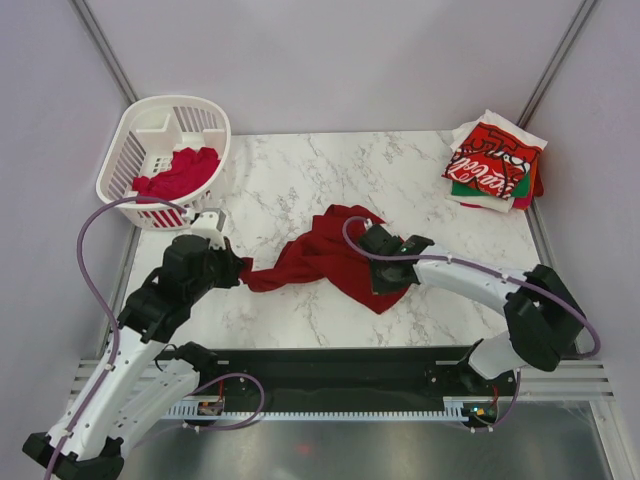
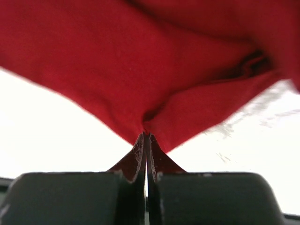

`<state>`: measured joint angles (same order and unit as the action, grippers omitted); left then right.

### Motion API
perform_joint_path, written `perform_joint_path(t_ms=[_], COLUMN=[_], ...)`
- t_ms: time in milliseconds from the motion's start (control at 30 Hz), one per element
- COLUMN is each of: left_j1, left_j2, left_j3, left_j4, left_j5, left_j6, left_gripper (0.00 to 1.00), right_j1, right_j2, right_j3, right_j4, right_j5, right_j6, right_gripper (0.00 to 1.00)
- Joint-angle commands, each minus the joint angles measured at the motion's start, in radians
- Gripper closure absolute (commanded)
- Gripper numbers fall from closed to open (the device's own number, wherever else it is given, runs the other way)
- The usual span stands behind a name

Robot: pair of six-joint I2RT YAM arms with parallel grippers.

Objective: Fold and stack the t-shirts
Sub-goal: Flatten the tshirt out

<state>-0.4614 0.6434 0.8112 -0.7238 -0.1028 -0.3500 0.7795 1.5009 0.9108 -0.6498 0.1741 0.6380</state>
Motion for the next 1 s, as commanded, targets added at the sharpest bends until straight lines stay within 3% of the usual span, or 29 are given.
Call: perform_joint_path(t_ms=[0,200,333,433,600,667,833,967], left_j1=[0.001,0.001,0.001,0.001,0.003,0.001,0.001,0.001], left_j2=[-0.043,-0.013,0.054,0.09,0.095,0.064,0.027,0.076], left_j3=[0.075,0.365,0.572,0.744,0.945,0.973,1.04,1.115], left_j4=[0.026,-0.003,-0.02,-0.017,0.017,0.066,0.165,0.172], left_j5=[-0.014,-0.073,-0.1,-0.083,0.093,0.2,0.307,0.44], left_j6=[0.035,0.123,0.178,0.212,0.334,0.396,0.427,0.41], left_gripper=[0.98,0.98,0.98,0.98,0.98,0.98,0.98,0.98], right_j1=[-0.075,-0.302,-0.333,-0.336,-0.338,-0.336,-0.335,-0.335], right_j2=[-0.145,-0.249,-0.194,-0.194,-0.263,-0.349,-0.536,-0.553], right_j3=[0.19,0.734,1.134,1.314,1.445,1.4,1.274,1.304], right_j4=[-0.106,-0.299,-0.415,-0.458,-0.444,-0.386,-0.283,-0.295], right_j5=[0.099,0.113,0.163,0.28,0.441,0.459,0.482,0.481], right_j6=[-0.063,-0.208,-0.231,-0.238,-0.238,-0.233,-0.231,-0.244], right_gripper=[1.0,1.0,1.0,1.0,1.0,1.0,1.0,1.0])
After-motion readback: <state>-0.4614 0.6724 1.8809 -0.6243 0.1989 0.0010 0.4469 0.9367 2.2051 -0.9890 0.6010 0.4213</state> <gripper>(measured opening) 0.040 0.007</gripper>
